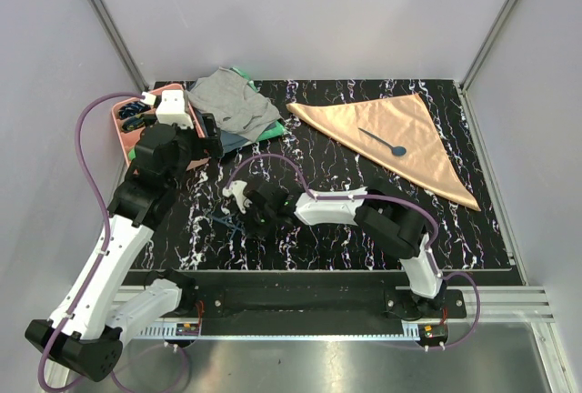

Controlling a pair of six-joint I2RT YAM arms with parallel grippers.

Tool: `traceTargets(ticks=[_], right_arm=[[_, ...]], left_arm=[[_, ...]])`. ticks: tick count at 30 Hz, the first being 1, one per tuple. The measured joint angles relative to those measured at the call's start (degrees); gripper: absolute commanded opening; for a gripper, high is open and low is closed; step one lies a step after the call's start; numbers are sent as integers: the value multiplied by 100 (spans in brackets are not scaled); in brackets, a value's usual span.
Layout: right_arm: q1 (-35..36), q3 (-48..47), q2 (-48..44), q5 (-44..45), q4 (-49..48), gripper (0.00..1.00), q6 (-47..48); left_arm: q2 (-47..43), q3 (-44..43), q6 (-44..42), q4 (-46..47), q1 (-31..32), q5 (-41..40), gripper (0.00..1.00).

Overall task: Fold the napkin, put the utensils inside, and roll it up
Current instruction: Grab a utensil with the right arm, then place the utensil onto the napkin

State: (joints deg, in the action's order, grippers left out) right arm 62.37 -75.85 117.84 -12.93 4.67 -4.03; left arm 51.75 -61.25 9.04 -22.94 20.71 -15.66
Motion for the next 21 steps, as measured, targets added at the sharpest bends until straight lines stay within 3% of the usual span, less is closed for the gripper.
traceTargets(ticks=[3, 8, 14, 21], right_arm=[[4, 0, -2, 33, 57, 1, 22], [17, 42, -273, 361, 514, 0, 87], [-170, 807, -1880, 866, 881, 0, 116], [-1987, 1375, -3593, 1014, 1005, 0, 404]], left_arm=[[0, 0, 0, 0, -4, 0, 99], [0, 0, -4, 0, -15, -31, 99], [114, 0, -2, 2, -15, -50, 99], [382, 0, 0, -11, -15, -4, 99]])
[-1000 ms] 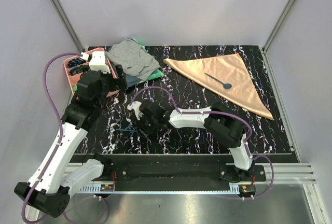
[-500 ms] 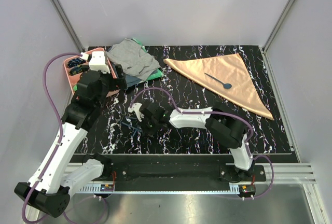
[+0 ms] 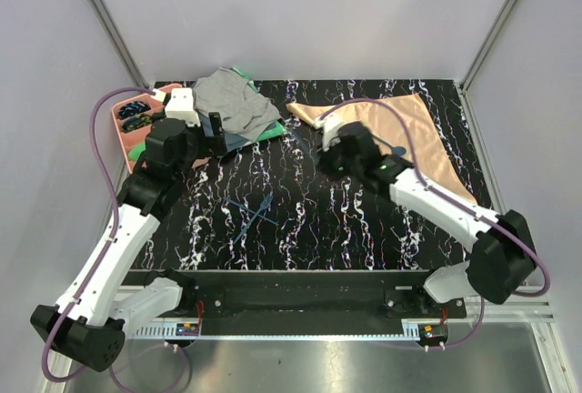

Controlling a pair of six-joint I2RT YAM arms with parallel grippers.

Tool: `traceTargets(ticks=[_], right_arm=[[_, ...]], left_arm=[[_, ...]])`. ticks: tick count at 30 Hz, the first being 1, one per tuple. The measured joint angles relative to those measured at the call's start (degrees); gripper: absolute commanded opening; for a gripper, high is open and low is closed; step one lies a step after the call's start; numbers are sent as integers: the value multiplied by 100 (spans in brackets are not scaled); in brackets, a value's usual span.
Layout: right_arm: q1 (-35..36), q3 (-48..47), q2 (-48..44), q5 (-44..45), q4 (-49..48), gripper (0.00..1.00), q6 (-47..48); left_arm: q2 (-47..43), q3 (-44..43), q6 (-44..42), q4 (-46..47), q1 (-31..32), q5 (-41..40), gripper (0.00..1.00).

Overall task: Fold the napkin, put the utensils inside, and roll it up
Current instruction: Place the utensil onto the napkin

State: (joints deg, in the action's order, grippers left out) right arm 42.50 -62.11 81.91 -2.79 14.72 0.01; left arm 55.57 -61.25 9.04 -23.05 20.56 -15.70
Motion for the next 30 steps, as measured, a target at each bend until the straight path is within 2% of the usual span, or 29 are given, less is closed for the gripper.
traceTargets(ticks=[7, 12, 21, 30], right_arm=[[-2026, 59, -61, -267, 133, 0, 813], [-2992, -256, 717, -632, 240, 0, 1228], [-3600, -1117, 2350, -909, 682, 0, 2302], [-3856, -2035, 2931, -1049, 1266, 0, 3220]], left_arm=[[15, 0, -4, 9, 0, 2, 99], [127, 0, -4, 11, 0, 13, 99], [315, 2, -2, 4, 0, 79, 99], [365, 2, -2, 7, 0, 81, 99]])
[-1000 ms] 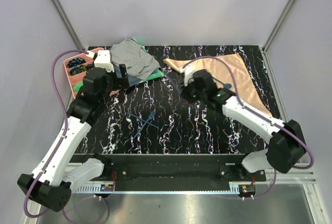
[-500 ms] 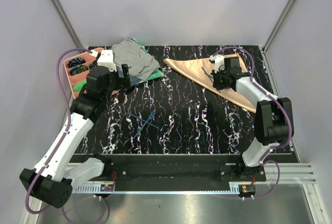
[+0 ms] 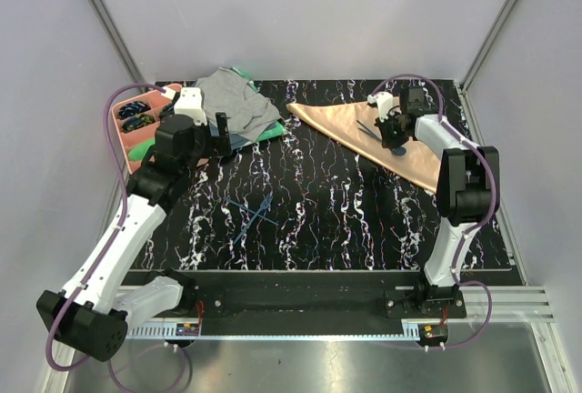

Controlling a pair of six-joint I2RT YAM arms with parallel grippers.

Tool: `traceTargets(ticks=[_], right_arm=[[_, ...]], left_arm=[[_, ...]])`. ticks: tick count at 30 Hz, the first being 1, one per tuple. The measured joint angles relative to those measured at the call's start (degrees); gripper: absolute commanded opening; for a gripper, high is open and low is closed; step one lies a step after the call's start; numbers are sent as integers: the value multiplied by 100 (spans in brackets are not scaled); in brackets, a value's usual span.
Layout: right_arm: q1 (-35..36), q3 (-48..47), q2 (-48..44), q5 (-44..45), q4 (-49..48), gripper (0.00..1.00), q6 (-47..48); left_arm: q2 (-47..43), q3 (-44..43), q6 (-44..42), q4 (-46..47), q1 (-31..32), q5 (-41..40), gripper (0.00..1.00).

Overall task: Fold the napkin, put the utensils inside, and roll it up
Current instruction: Place the utensil onto the napkin

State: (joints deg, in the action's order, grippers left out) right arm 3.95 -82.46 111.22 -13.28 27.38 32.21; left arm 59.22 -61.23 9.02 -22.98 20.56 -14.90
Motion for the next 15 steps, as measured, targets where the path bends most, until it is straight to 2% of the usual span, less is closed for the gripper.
traceTargets(ticks=[10, 15], right_arm=[[2, -168, 479, -87, 476, 0, 361], [0, -275, 599, -17, 538, 4, 382]], left_arm=[[28, 0, 0, 0, 0, 15, 99], [63, -2, 0, 0, 0, 35, 99]])
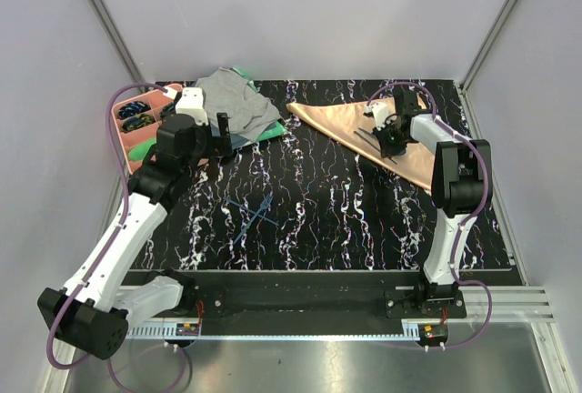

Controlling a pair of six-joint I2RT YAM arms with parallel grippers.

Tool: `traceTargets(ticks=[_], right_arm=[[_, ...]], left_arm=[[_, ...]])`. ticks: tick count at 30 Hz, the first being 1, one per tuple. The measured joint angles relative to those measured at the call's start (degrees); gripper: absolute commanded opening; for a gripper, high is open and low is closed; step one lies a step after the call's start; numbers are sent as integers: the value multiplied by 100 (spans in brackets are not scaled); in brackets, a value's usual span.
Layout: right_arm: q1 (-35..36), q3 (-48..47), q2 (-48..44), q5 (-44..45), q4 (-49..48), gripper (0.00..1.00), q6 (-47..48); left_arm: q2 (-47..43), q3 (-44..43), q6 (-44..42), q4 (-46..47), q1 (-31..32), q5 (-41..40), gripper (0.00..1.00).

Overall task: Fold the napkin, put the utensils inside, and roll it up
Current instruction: Place the utensil onto the napkin

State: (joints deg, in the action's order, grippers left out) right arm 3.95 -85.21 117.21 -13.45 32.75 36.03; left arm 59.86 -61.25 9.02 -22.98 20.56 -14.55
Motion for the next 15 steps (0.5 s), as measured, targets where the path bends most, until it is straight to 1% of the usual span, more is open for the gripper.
traceTargets(ticks=[11, 15], right_arm=[[-22, -254, 203, 295, 7, 9, 20], [-24, -269, 295, 424, 11, 15, 26]], left_arm=[[31, 2, 0, 0, 0, 61, 99], [33, 0, 0, 0, 0, 61, 99]])
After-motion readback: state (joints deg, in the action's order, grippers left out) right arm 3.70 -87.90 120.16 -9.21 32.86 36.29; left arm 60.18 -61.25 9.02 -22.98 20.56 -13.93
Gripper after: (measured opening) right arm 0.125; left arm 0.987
